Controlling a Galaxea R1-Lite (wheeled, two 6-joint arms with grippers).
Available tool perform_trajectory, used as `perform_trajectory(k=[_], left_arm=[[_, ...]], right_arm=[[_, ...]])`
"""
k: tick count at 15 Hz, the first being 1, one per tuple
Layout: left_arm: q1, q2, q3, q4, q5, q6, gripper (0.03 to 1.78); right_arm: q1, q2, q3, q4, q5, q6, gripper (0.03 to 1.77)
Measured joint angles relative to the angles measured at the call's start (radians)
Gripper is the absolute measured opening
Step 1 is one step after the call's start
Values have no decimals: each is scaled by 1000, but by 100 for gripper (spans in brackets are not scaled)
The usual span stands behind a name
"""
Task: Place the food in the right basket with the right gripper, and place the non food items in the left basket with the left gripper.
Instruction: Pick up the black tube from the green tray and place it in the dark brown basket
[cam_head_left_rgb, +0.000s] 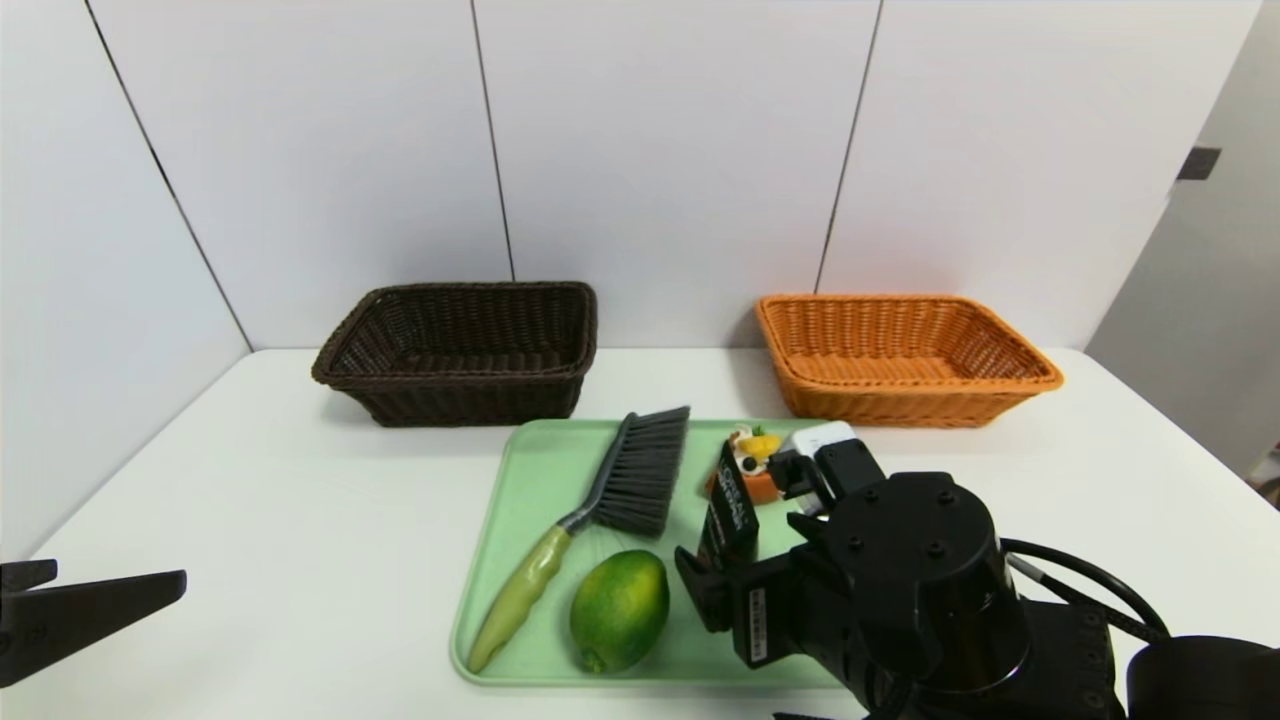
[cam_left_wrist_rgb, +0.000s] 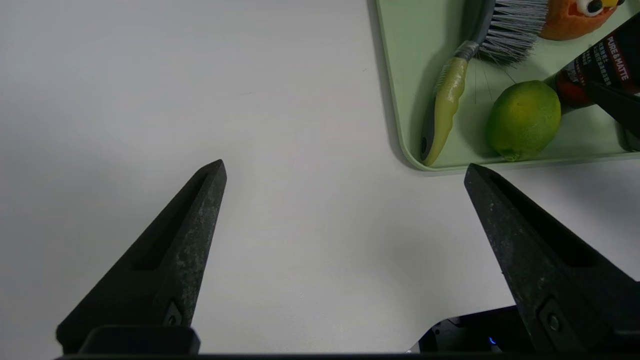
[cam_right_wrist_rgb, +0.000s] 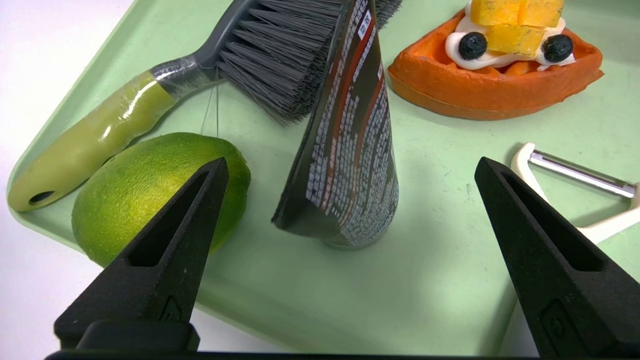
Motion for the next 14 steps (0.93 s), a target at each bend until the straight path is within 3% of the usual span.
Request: perform_trajectory(k=[9, 10, 14], left_arm=[[0, -17, 11, 2, -1, -3, 169], [0, -17, 12, 1, -1, -4, 169], [0, -23, 28, 1, -1, -3, 169]], right_arm=[[-6, 97, -4, -133, 1, -1, 170], [-8, 102, -5, -136, 1, -1, 163], [-16, 108, 6, -142, 2, -2, 101]])
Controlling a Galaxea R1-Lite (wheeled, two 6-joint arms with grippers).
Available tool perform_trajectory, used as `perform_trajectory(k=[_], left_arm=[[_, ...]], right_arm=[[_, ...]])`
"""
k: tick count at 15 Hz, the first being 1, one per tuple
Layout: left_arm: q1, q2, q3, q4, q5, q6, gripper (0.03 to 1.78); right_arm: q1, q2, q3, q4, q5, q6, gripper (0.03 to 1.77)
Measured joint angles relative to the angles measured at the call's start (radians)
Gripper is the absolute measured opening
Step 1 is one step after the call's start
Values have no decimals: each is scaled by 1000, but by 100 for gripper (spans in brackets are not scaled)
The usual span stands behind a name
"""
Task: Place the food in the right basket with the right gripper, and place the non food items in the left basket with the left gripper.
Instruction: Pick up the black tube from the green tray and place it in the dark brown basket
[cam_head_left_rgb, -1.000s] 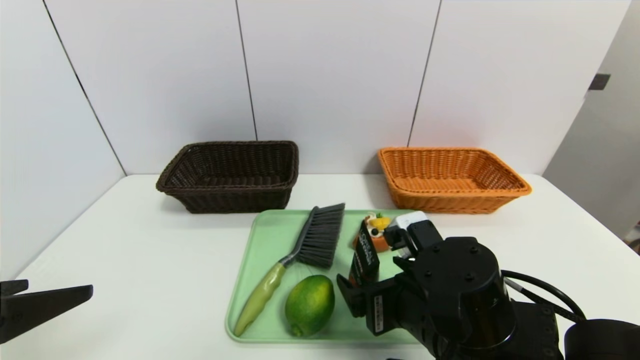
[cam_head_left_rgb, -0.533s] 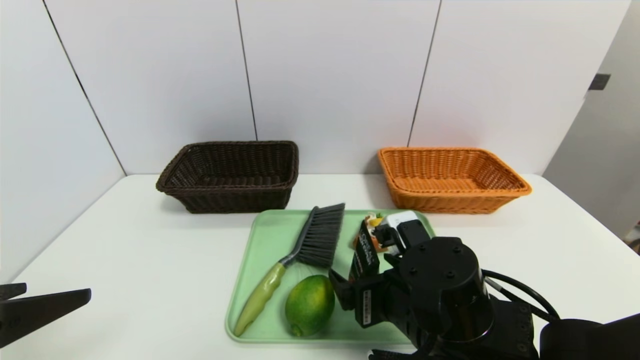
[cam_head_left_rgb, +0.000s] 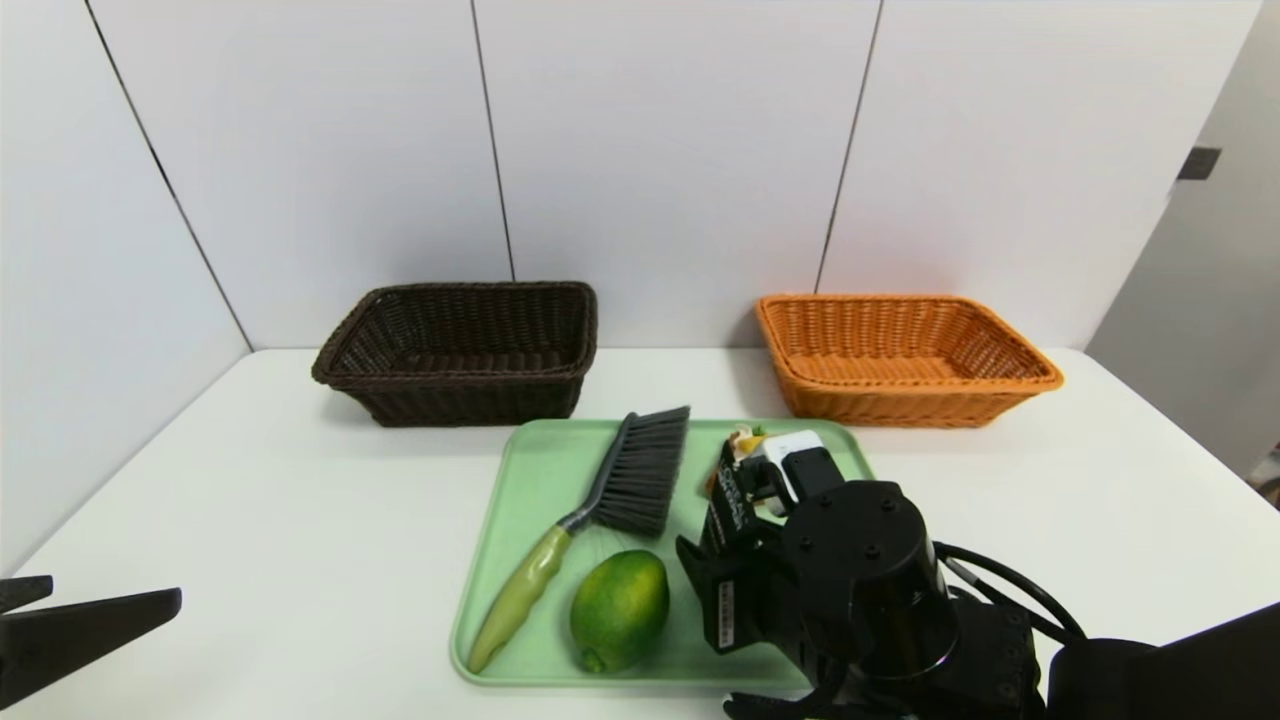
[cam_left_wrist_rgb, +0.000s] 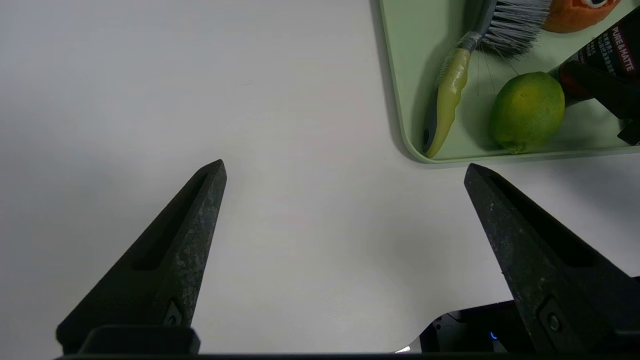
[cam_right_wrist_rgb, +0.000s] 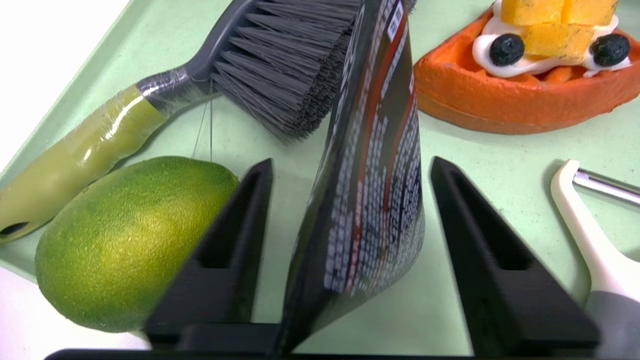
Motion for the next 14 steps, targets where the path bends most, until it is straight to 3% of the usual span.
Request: perform_trajectory(k=[3, 4, 10, 14], left_arm=[[0, -5, 11, 0, 0, 0, 169], [0, -8, 13, 0, 0, 0, 169], [0, -33, 21, 18, 0, 0, 169], [0, -46, 14, 48, 0, 1, 169]], right_arm=[[-1, -7, 8, -4, 0, -2, 68], [-1, -15, 6, -12, 1, -3, 37], [2, -97, 9, -11, 11, -2, 37], [-1, -190, -41, 56, 37, -66, 37]])
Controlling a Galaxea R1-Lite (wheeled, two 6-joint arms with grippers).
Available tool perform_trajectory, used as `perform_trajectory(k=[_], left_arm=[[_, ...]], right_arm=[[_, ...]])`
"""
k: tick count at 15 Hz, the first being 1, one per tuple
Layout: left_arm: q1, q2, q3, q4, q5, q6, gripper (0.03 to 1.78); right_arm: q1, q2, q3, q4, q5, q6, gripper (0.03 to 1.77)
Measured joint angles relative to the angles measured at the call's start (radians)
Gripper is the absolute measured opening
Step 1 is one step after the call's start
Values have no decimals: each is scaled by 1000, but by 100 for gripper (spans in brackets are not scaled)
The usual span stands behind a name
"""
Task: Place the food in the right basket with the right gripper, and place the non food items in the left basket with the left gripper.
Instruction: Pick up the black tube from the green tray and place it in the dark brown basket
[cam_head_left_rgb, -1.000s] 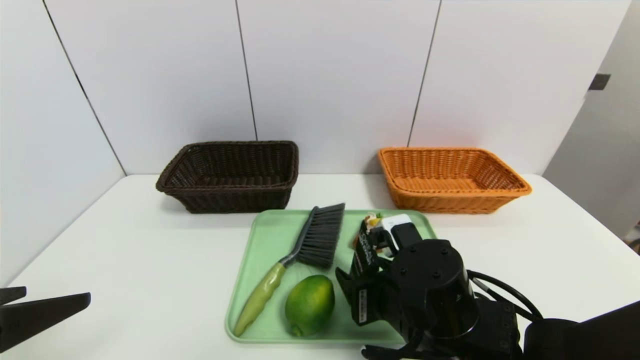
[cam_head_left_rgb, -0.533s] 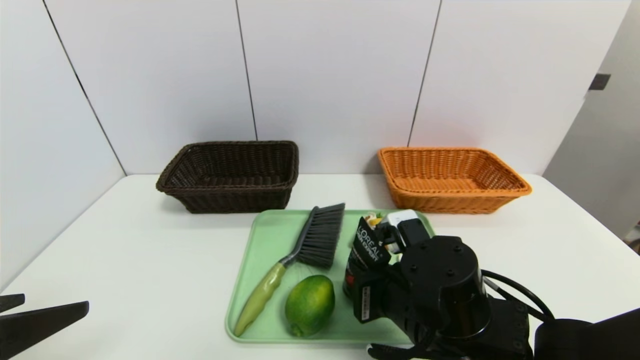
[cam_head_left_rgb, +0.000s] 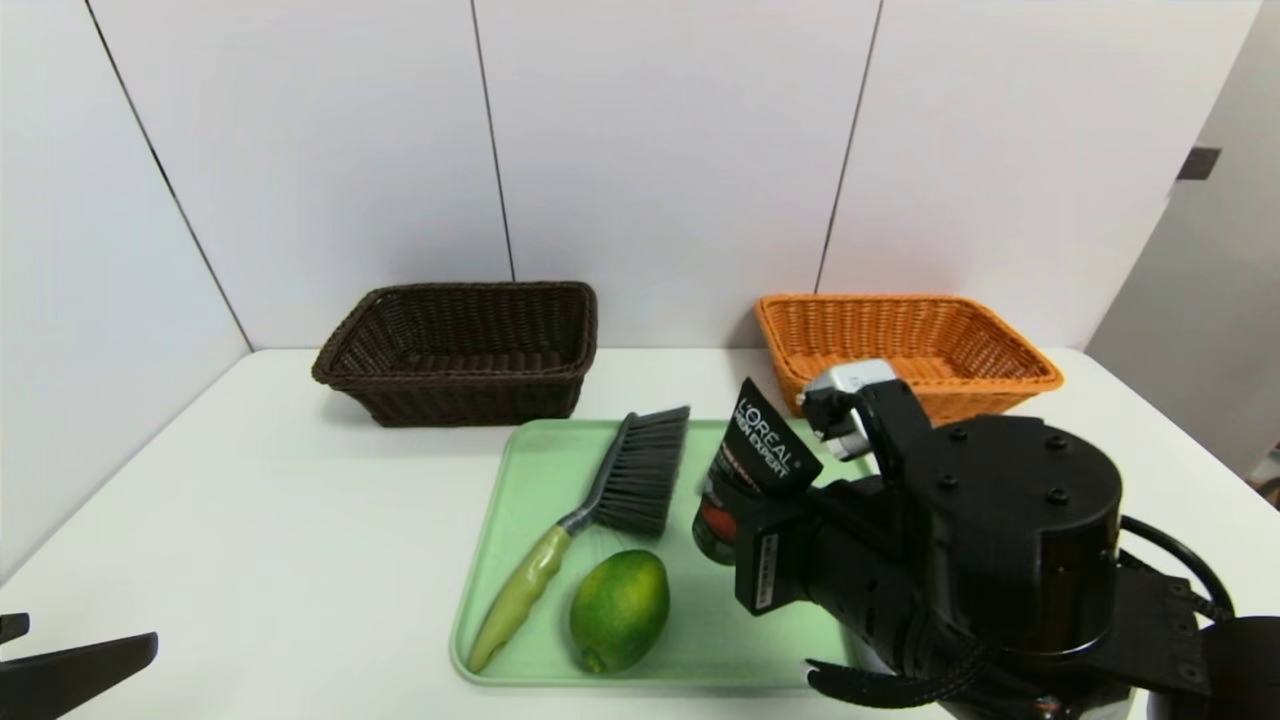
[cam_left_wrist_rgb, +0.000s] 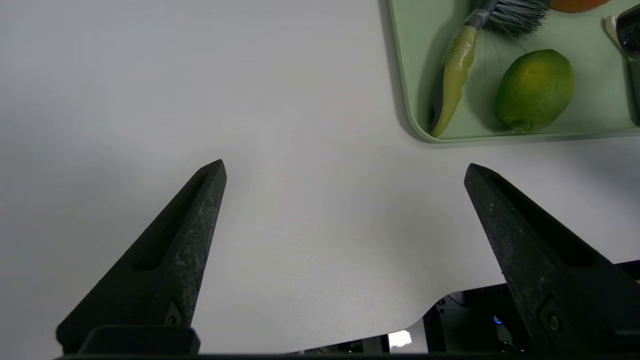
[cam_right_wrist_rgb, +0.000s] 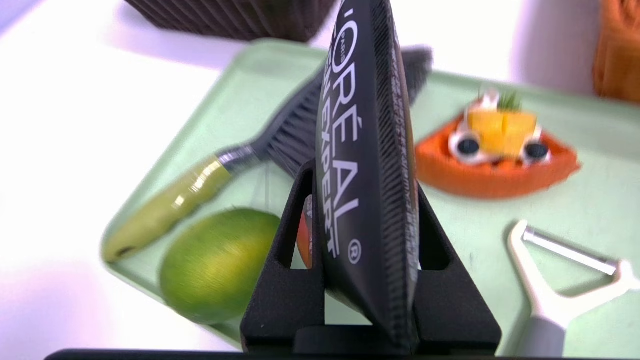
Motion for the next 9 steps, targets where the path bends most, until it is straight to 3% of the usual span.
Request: perform_trajectory(k=[4, 9], left_arm=[[0, -3, -1, -1, -1, -2, 169], [0, -13, -48, 1, -41, -5, 169]], right_arm=[[-10, -65, -191, 220, 112, -9, 37], [-69, -3, -607, 438, 249, -7, 37]])
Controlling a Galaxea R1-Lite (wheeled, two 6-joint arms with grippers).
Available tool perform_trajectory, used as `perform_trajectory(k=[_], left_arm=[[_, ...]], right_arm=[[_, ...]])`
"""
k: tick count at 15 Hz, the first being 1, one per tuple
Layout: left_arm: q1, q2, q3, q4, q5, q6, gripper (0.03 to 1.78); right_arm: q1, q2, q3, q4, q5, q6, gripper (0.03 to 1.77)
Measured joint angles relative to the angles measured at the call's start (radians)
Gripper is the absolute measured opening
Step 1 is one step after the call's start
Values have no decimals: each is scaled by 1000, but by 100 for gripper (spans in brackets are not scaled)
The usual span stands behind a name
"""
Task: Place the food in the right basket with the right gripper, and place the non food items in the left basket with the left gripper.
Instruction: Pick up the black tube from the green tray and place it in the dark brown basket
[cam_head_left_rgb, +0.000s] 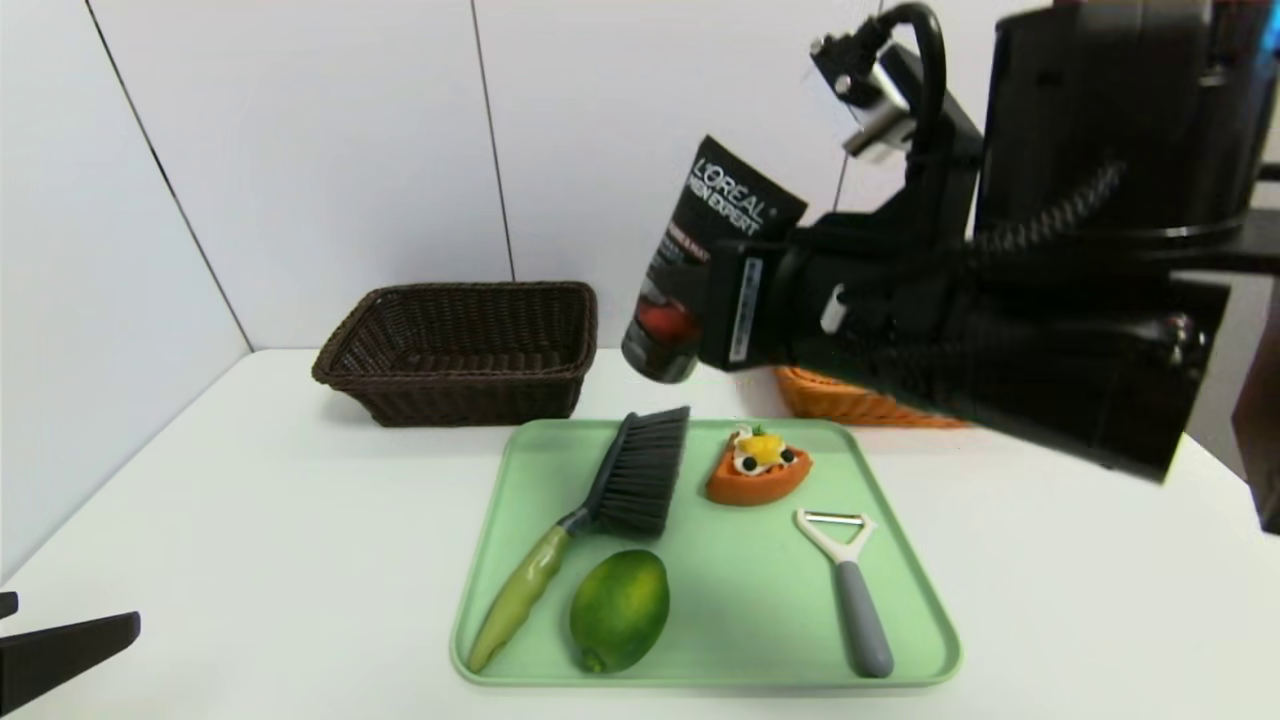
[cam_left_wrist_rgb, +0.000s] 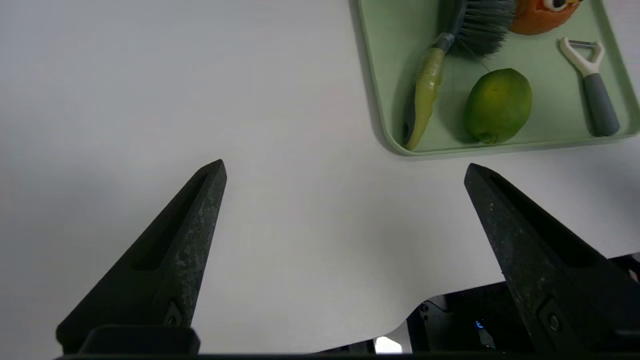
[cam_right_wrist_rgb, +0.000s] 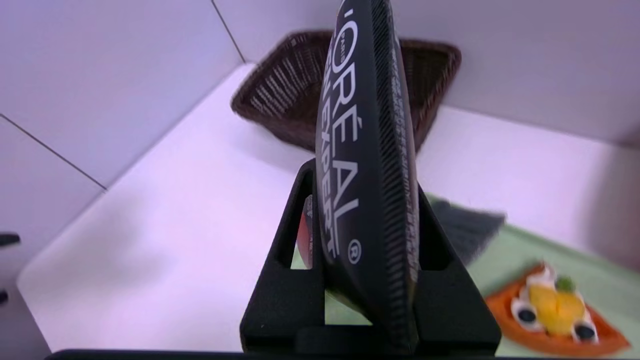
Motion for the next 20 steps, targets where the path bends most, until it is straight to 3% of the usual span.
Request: perform_trajectory(k=[3, 9, 11, 15, 19, 20], left_arm=[[0, 19, -36, 8, -10, 1, 169], [0, 93, -117, 61, -3, -6, 169], [0, 105, -132, 63, 10, -2, 169], [0, 113, -139, 69, 9, -1, 169], [0, 114, -137, 102, 5, -2, 169], [0, 114, -137, 104, 5, -2, 169]], right_arm=[[-43, 131, -213, 43, 70, 8, 37], [-118, 462, -617, 25, 94, 53, 37], [-137, 565, -663, -42, 113, 56, 37], [-154, 745, -683, -288, 116, 53, 37], [-161, 834, -684, -354, 110, 54, 37], [-160, 845, -684, -357, 113, 48, 50]])
